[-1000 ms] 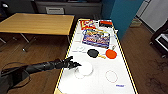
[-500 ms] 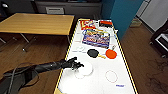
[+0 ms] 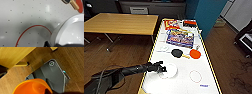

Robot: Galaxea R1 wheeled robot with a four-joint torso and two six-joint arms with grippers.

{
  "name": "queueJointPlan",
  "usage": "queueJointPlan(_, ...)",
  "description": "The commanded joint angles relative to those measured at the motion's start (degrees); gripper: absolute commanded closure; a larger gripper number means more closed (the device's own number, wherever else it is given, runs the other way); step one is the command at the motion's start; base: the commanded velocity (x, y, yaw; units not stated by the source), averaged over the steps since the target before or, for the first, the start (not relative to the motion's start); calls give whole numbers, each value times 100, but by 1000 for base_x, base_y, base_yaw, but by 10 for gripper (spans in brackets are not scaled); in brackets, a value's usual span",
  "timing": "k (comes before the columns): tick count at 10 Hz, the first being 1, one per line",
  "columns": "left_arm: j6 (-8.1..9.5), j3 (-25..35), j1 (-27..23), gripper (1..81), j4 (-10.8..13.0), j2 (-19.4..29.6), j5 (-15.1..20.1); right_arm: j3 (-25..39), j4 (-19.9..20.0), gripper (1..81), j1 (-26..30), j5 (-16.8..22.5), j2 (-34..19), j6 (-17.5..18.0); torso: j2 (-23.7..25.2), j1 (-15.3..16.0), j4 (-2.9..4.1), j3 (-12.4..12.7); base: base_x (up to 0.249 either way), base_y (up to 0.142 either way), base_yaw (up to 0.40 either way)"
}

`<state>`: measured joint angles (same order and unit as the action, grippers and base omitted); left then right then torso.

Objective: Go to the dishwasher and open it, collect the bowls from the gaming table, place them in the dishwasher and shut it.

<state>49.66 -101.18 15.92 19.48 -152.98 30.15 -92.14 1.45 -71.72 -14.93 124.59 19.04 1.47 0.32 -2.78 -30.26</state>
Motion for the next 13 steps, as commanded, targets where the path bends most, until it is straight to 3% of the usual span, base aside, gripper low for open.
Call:
queueJointPlan(1,-27,1100,-1322,811,12,425,149,65,-145,811,135,377,-265,-23,0,0,0,0,0,0,0)
queueJointPlan(4,35,2742,-1877,811,-6,1672,158,197,-163,811,91,412,-344,-23,0,0,0,0,0,0,0)
queueJointPlan(7,-27,4294,-1894,811,56,3416,149,424,-197,811,3,404,-519,-23,0,2,0,-2,0,0,0)
queueJointPlan(11,-44,5898,-1878,811,363,5407,132,619,-180,811,-40,404,-643,-15,0,2,0,-2,0,0,0)
queueJointPlan(12,-139,6126,-1791,811,372,5791,149,585,-180,811,-67,404,-652,-15,0,2,0,-2,0,0,0)
queueJointPlan(13,-367,6267,-1518,811,372,6145,149,566,-180,811,-93,404,-661,-15,0,2,0,-2,0,0,0)
